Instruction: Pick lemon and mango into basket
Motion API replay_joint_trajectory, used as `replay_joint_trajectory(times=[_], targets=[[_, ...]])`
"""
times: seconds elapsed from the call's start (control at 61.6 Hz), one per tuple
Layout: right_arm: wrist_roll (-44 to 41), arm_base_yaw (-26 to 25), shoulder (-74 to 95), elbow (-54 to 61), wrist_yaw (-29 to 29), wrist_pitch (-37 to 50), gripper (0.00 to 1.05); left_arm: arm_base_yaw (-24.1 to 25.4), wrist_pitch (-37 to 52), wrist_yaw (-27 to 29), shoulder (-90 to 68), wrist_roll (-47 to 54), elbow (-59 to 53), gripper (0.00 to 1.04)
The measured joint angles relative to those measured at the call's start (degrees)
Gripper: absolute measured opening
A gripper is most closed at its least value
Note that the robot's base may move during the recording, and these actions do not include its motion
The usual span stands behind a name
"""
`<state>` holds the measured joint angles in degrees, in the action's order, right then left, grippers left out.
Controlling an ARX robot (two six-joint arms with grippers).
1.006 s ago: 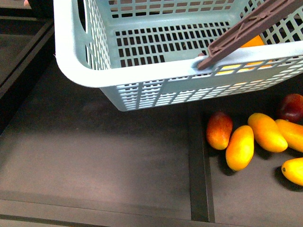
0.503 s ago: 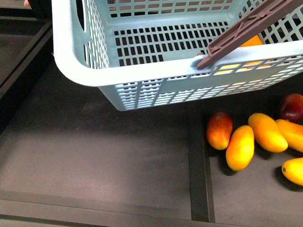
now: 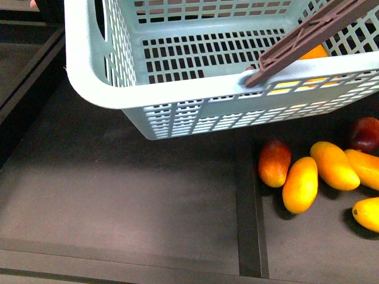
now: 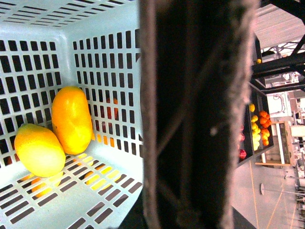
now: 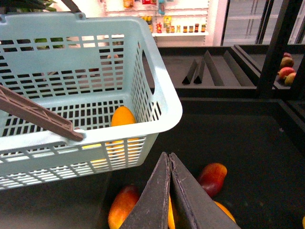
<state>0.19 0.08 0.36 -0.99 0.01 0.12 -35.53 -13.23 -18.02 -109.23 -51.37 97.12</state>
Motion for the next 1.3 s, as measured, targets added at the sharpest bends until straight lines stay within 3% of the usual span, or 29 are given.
replay_joint_trajectory(times=[0.195,0.454,0.535,0.552,0.616,0.665,0.762,1.054,1.298], targets=[[0.0,0.0,0.0,0.0,0.0,0.0,0.05,0.0,0.0,0.0,0.0,0.1,0.0,0.04],[0.0,0.0,0.0,0.0,0.0,0.0,0.49,0.0,0.0,0.6,0.0,0.1,0.0,0.04],[0.0,0.0,0.0,0.0,0.0,0.0,0.61,-1.2,-2.2,13.5,0.0,-2.9,0.1,0.04],[0.0,0.0,0.0,0.0,0.0,0.0,0.64,-1.5,-2.2,18.9,-0.1,-4.8,0.1,0.04],[0.0,0.0,0.0,0.0,-0.1,0.0,0.75,-2.1,-2.2,30.7,-0.6,-8.7,-0.1,0.04],[0.0,0.0,0.0,0.0,0.0,0.0,0.81,-1.6,-2.1,36.9,-0.7,-9.7,-0.5,0.04],[0.0,0.0,0.0,0.0,0.0,0.0,0.97,1.4,-0.5,40.5,-0.7,-10.4,-2.1,0.04],[0.0,0.0,0.0,0.0,0.0,0.0,0.96,10.7,1.0,40.3,-7.4,-26.3,-6.4,0.04],[0.0,0.0,-0.1,0.0,0.0,0.0,0.96,14.6,0.5,35.3,-19.1,-35.5,3.5,0.04]])
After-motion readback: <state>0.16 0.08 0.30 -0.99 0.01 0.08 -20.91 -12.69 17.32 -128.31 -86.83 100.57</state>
